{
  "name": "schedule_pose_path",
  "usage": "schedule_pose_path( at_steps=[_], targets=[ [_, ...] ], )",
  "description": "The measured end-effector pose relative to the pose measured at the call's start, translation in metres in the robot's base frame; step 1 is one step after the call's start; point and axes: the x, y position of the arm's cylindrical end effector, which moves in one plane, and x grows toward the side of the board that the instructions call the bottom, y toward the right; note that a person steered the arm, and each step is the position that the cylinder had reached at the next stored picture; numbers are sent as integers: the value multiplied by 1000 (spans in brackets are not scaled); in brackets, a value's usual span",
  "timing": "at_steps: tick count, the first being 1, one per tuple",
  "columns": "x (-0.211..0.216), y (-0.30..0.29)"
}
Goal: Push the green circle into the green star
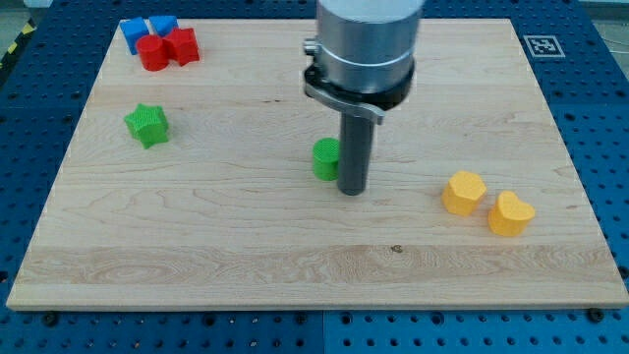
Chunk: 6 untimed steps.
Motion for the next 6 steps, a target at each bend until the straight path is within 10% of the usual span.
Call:
schedule_pose_path(
  at_steps=[6],
  targets=[
    [-44, -32]
  ],
)
